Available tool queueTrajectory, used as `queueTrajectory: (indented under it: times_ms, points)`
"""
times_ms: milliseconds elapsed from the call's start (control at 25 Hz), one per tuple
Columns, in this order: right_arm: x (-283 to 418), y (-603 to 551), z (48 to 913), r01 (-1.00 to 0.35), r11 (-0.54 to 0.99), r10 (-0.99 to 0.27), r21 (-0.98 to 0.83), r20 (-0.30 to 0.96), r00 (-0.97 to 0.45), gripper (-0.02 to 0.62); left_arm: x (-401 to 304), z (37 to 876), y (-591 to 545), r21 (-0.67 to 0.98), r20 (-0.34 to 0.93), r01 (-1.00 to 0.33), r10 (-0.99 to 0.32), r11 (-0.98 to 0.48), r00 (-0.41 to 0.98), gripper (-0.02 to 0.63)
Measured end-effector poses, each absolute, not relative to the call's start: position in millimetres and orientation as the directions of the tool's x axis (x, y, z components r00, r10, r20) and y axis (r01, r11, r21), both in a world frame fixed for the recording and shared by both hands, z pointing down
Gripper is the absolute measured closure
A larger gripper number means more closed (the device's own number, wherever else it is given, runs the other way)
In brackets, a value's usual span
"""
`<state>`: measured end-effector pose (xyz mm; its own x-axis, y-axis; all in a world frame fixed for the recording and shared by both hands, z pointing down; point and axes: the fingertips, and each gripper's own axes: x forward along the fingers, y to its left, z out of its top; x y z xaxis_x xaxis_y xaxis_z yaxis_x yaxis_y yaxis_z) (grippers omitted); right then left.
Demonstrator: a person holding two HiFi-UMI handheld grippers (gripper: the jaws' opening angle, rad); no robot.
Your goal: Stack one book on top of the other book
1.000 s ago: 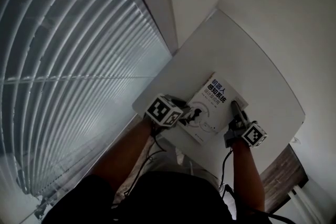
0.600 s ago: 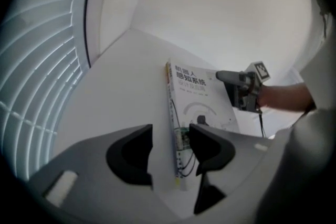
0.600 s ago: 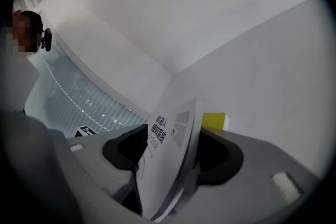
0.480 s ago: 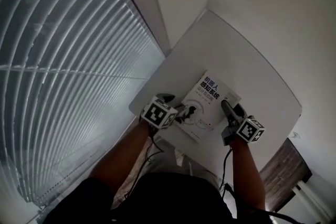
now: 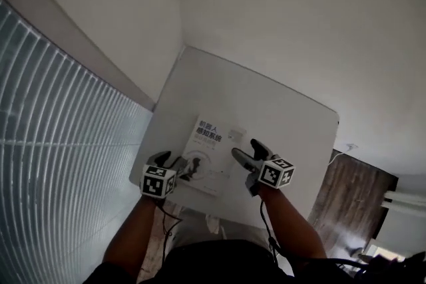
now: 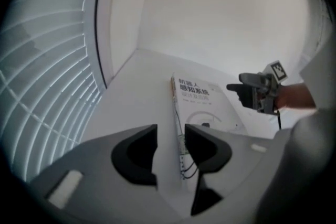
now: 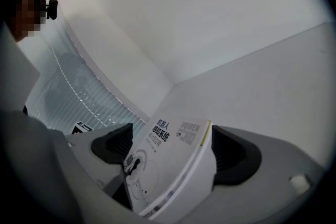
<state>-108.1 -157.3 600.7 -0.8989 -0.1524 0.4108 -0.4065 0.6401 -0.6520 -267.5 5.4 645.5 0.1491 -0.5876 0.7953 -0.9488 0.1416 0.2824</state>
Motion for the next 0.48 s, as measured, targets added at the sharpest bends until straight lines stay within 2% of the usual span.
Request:
queueTrajectory:
  times_ms: [160, 240, 480]
  points:
    - [-102.1, -150.5, 593.0, -0.413, 0.646, -0.177, -0.642, 0.4, -0.899, 0.129, -275.1, 624.4, 13.4, 0.258, 0.774, -0.954, -0.624, 0.154, 0.109, 0.428]
    - [-104.1, -142.8, 598.5, -0.419, 0.646, -0.182, -0.638, 0.404, -0.897, 0.112, -286.0, 615.3, 19.8, 0.244, 0.746, -0.953, -0.663, 0.179, 0.066, 0.467]
    - [-89.5, -148.8, 591.8, -0.43, 0.632, -0.229, -0.645, 0.375, -0.898, 0.112, -292.6, 589.2, -1.9, 0.223, 0.698, -0.963, -0.714, 0.149, 0.051, 0.522]
